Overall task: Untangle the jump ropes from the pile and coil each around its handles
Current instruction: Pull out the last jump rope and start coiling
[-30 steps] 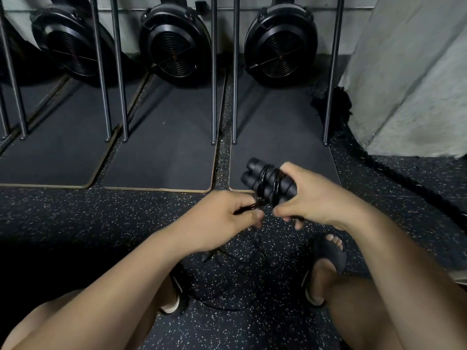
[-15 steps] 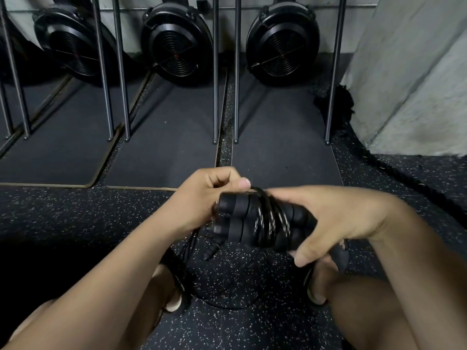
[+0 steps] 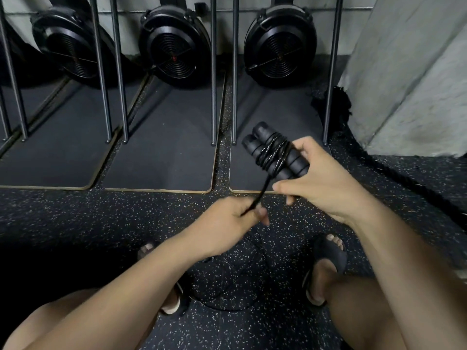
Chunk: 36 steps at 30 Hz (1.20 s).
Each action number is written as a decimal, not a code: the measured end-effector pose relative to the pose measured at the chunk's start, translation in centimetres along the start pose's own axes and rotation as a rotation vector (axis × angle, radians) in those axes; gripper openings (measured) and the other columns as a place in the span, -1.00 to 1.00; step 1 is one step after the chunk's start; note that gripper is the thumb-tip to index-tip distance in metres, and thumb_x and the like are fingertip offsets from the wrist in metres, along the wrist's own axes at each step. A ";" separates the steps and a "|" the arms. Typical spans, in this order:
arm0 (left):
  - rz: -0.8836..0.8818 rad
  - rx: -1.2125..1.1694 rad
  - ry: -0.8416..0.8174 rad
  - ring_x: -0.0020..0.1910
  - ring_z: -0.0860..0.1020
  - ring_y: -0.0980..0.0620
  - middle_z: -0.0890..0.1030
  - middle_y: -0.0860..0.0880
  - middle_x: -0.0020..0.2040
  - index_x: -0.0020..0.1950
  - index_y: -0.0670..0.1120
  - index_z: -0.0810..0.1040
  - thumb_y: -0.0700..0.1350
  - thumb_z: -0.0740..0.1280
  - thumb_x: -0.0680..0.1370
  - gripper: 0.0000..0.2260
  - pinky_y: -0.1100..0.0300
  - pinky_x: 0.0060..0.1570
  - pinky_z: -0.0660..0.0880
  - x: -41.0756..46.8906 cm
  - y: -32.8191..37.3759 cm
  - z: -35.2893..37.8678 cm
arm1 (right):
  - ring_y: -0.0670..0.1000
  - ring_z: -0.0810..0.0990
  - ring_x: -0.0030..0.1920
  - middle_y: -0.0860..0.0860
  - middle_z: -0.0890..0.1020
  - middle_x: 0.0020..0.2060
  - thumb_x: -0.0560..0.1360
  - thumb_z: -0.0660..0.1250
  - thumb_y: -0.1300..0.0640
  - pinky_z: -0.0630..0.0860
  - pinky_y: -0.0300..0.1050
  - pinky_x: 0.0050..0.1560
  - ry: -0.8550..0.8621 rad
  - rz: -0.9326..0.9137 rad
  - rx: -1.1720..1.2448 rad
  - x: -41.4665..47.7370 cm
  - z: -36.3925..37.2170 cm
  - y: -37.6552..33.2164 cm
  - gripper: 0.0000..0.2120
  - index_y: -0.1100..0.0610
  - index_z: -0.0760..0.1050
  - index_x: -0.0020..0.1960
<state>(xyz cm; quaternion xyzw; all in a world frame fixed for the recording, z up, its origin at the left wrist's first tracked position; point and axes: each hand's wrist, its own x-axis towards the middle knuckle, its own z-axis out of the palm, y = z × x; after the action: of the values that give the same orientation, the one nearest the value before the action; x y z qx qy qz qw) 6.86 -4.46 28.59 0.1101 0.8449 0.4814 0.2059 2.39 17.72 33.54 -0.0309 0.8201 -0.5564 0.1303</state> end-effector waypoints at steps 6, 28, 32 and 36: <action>0.122 0.111 0.008 -0.43 0.37 0.14 0.44 0.12 -0.42 -0.04 0.10 0.69 0.06 0.36 0.70 -0.82 0.13 -0.37 0.31 -0.6 1.1 -1.1 | -0.02 0.76 -0.33 -0.05 0.72 0.00 0.37 0.58 0.30 0.72 0.08 -0.16 -0.037 0.029 -0.429 0.9 -0.4 1.7 -0.47 -0.12 0.50 0.18; -0.011 -0.097 0.044 -0.44 0.24 -0.02 0.28 -0.05 -0.39 -0.01 0.08 0.70 0.19 0.21 0.73 -0.66 0.14 -0.41 0.20 0.7 -0.5 -1.3 | 0.05 0.70 -0.21 0.21 0.71 0.04 0.33 0.59 0.42 0.64 -0.12 -0.24 -0.205 0.032 0.330 -1.3 -0.6 -1.9 -0.37 0.26 0.40 0.32; 0.014 0.163 -0.036 -0.43 0.43 0.06 0.48 0.10 -0.41 0.01 0.09 0.69 0.11 0.26 0.74 -0.75 0.12 -0.38 0.37 0.3 -0.2 0.1 | 0.16 0.75 -0.20 0.20 0.69 0.07 0.40 0.64 0.38 0.72 0.14 -0.06 -0.018 0.008 0.060 0.2 -0.7 0.4 -0.40 0.11 0.36 0.24; 0.064 0.273 -0.050 -0.41 0.52 0.03 0.59 0.07 -0.35 -0.04 0.11 0.67 0.07 0.32 0.71 -0.81 0.10 -0.38 0.42 0.0 0.1 -0.9 | 0.14 0.79 -0.23 0.08 0.70 0.04 0.42 0.65 0.28 0.68 0.36 0.06 -0.102 0.047 -0.263 0.9 -1.5 2.1 -0.43 -0.06 0.33 0.13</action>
<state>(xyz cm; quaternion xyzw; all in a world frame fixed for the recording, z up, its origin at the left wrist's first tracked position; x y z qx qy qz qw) 6.47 -5.07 29.07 0.1759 0.8932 0.3652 0.1945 1.30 19.69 31.97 -0.0567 0.8788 -0.4386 0.1795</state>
